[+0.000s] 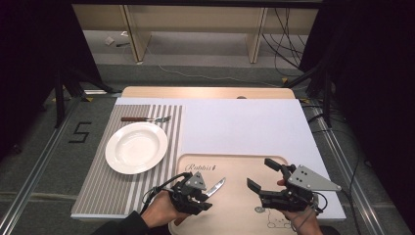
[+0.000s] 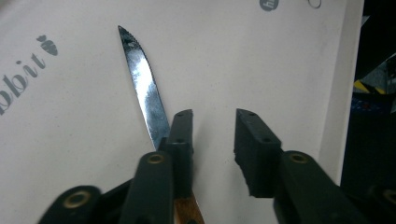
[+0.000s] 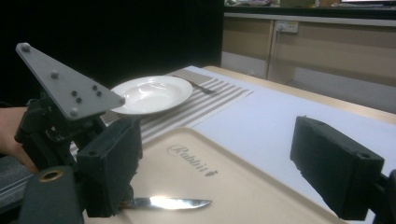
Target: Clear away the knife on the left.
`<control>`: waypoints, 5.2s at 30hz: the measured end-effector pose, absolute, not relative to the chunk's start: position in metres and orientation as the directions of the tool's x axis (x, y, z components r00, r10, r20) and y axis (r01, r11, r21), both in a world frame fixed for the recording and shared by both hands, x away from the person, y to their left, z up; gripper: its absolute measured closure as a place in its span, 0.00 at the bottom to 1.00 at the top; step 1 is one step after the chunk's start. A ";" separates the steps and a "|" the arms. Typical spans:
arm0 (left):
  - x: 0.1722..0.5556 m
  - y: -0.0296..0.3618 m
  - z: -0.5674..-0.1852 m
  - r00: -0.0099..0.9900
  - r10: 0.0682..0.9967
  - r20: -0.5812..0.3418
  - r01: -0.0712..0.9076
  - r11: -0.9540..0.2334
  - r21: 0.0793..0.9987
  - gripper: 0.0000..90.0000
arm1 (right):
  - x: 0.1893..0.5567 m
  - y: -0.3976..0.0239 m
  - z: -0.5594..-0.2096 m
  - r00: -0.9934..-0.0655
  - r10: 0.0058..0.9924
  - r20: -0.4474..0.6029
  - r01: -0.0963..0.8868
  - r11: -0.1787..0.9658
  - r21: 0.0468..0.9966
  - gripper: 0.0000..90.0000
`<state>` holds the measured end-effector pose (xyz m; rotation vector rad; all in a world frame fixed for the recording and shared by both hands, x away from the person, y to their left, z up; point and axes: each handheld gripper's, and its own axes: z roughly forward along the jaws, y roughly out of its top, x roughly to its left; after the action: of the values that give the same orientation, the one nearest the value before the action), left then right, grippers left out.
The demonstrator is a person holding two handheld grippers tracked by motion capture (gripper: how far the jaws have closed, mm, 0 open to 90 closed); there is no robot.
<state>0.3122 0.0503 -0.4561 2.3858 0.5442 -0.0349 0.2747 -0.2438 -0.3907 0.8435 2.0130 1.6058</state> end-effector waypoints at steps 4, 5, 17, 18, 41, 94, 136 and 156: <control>0.310 0.043 -0.462 0.927 0.354 -0.121 0.354 -0.724 0.592 0.90 | 0.275 -0.244 -0.391 -0.723 0.690 0.044 0.195 0.143 0.970 0.20; 0.309 0.041 -0.464 0.930 0.353 -0.101 0.343 -0.737 0.582 0.93 | 0.275 -0.244 -0.391 -0.723 0.689 0.042 0.194 0.144 0.970 0.20; 0.314 0.039 -0.470 0.923 0.373 -0.098 0.364 -0.760 0.539 1.00 | 0.274 -0.244 -0.390 -0.725 0.688 0.039 0.190 0.146 0.971 0.20; 0.315 0.039 -0.469 0.921 0.377 -0.097 0.367 -0.760 0.536 1.00 | 0.274 -0.244 -0.390 -0.725 0.688 0.039 0.190 0.146 0.971 0.20; 0.326 0.053 -0.466 0.888 0.454 -0.067 0.422 -0.750 0.509 1.00 | 0.274 -0.244 -0.390 -0.727 0.685 0.039 0.190 0.146 0.971 0.20; 0.345 0.087 -0.463 0.835 0.544 -0.089 0.522 -0.728 0.445 1.00 | 0.272 -0.245 -0.390 -0.727 0.685 0.039 0.186 0.142 0.972 0.20; 0.330 0.112 -0.424 0.866 0.451 -0.217 0.413 -0.398 0.819 0.19 | 0.273 -0.245 -0.389 -0.732 0.680 0.037 0.182 0.143 0.973 0.20; 0.319 0.145 -0.410 0.856 0.474 -0.205 0.359 -0.261 0.896 0.18 | 0.273 -0.244 -0.390 -0.734 0.678 0.043 0.190 0.144 0.971 0.20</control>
<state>0.3194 0.1450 -0.4096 1.8764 0.6224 0.1247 0.2728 -0.2442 -0.3897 0.8304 2.0205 1.6193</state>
